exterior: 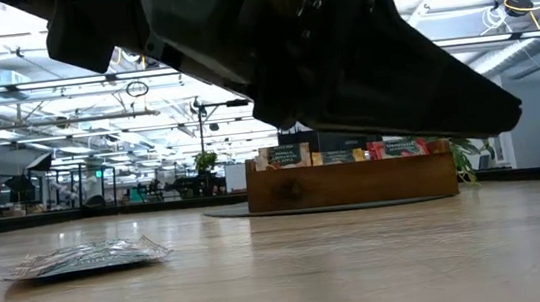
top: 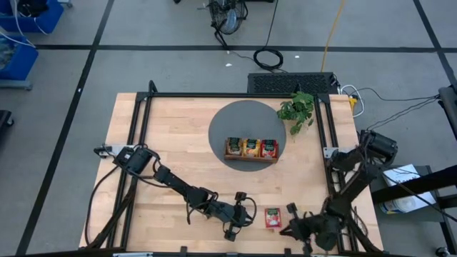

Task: Pick & Place Tea
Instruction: Put the red tea bag into the right section of the wooden organiser

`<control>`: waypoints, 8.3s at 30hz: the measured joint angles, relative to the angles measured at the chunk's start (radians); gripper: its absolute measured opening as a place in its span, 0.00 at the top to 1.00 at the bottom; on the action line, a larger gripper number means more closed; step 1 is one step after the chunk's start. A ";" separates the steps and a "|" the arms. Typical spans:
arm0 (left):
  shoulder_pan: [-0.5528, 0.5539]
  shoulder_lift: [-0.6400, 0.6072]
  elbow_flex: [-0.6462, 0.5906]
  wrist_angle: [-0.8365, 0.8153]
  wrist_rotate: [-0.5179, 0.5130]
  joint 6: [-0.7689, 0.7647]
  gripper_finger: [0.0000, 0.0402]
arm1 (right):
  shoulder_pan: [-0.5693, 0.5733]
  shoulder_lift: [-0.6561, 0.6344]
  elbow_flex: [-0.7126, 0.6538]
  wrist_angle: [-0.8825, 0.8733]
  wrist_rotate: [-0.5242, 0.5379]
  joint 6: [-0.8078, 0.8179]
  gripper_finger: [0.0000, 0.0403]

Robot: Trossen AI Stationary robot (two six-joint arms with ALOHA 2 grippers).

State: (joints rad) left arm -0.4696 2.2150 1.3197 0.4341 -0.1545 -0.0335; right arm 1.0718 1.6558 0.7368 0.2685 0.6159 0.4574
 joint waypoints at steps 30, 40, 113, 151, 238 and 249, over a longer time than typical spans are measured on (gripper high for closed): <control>0.041 0.000 0.161 -0.194 -0.027 -0.247 0.88 | 0.014 0.127 0.001 -0.011 0.037 0.107 1.00; 0.051 0.010 0.161 -0.191 0.059 -0.269 0.88 | 0.014 0.127 -0.020 -0.013 0.029 0.146 1.00; 0.126 0.124 0.163 -0.154 0.267 -0.630 0.51 | -0.104 0.220 -0.097 0.092 -0.025 0.241 1.00; 0.088 0.050 0.159 -0.046 0.230 -0.001 0.99 | -0.067 0.135 -0.101 0.504 0.087 -0.279 1.00; 0.077 -0.170 0.114 -0.349 -0.222 0.054 0.98 | -0.322 -0.123 -0.305 0.749 0.033 -0.319 0.69; 0.078 -0.170 0.114 -0.356 -0.184 0.049 0.98 | -0.325 -0.123 -0.305 0.739 0.009 -0.340 0.98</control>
State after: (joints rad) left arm -0.3920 2.0449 1.4339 0.0781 -0.3383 0.0151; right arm 0.7471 1.5326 0.4320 1.0072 0.6246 0.1172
